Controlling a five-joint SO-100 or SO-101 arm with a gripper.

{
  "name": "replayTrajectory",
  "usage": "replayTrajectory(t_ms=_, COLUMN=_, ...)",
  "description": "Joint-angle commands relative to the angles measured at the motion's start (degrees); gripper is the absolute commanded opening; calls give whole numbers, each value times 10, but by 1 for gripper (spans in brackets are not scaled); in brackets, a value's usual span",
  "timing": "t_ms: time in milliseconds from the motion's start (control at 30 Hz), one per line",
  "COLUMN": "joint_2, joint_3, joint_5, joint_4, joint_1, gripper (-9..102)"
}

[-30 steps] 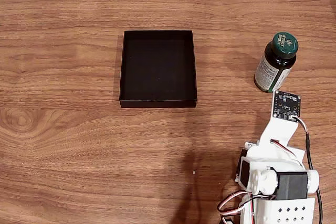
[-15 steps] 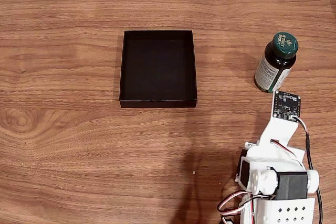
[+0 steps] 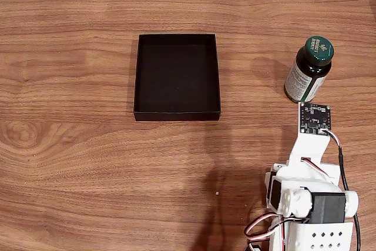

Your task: Pick up the pill bottle and place it in the black box.

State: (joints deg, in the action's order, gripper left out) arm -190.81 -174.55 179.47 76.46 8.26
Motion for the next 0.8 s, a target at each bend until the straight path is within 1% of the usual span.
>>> replayTrajectory(t_ms=0, joint_2=49, joint_3=10, joint_5=2, joint_4=-36, joint_1=2, gripper=7)
replayTrajectory(t_ms=100, joint_2=89, joint_3=10, joint_5=-1, joint_4=-109, joint_1=2, gripper=7)
replayTrajectory(t_ms=233, joint_2=140, joint_3=10, joint_5=-24, joint_4=-229, joint_1=5, gripper=7)
replayTrajectory(t_ms=400, joint_2=179, joint_3=10, joint_5=-31, joint_4=-352, joint_1=0, gripper=10)
replayTrajectory(t_ms=500, joint_2=188, joint_3=10, joint_5=-14, joint_4=-398, joint_1=-4, gripper=13)
replayTrajectory(t_ms=633, joint_2=191, joint_3=10, joint_5=6, joint_4=-439, joint_1=-2, gripper=18)
replayTrajectory(t_ms=767, joint_2=196, joint_3=10, joint_5=-2, joint_4=-483, joint_1=-1, gripper=21)
